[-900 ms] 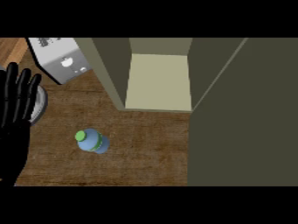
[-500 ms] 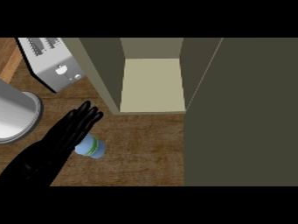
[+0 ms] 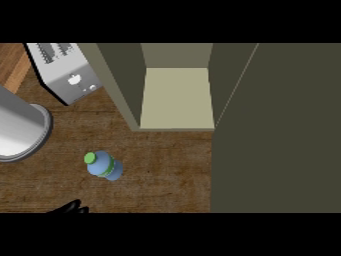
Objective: Pick up the bottled water, place it into the cabinet and close the cabinet
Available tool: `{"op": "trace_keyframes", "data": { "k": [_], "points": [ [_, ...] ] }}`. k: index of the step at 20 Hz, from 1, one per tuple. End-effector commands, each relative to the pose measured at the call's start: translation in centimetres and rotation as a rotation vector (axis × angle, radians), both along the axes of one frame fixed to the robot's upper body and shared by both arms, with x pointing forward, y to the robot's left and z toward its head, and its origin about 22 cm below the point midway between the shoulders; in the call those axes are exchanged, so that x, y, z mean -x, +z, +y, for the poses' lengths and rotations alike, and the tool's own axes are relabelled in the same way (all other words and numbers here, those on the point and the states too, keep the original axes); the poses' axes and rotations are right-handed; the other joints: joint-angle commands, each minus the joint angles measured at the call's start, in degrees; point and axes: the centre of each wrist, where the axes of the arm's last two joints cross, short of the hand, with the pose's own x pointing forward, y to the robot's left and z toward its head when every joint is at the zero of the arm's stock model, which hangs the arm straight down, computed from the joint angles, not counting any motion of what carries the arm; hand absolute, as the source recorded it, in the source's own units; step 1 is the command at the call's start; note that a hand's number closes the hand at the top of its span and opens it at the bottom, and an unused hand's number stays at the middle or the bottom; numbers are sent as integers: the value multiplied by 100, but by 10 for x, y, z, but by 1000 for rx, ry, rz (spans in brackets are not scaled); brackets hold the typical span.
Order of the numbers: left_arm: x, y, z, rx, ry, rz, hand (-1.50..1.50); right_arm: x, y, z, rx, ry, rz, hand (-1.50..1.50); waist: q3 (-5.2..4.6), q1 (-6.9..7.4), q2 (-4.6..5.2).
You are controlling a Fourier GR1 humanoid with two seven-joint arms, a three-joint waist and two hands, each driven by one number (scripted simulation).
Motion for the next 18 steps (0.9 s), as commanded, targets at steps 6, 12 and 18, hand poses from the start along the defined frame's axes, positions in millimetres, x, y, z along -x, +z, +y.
{"op": "trace_keyframes", "data": {
  "k": [6, 12, 18],
  "points": [
    [33, 30, 36, -2, -58, 33, -150, 42, 20, -23, -4, 7, 13, -150, 8, 35, -19],
    [32, 40, 65, -2, -40, 29, -150, 42, 26, -19, -11, 9, 1, -150, 5, 53, -4],
    [39, 50, 73, -23, -10, 49, -150, 54, 35, -20, 12, 35, 16, -150, 6, 34, -14]
  ]
}}
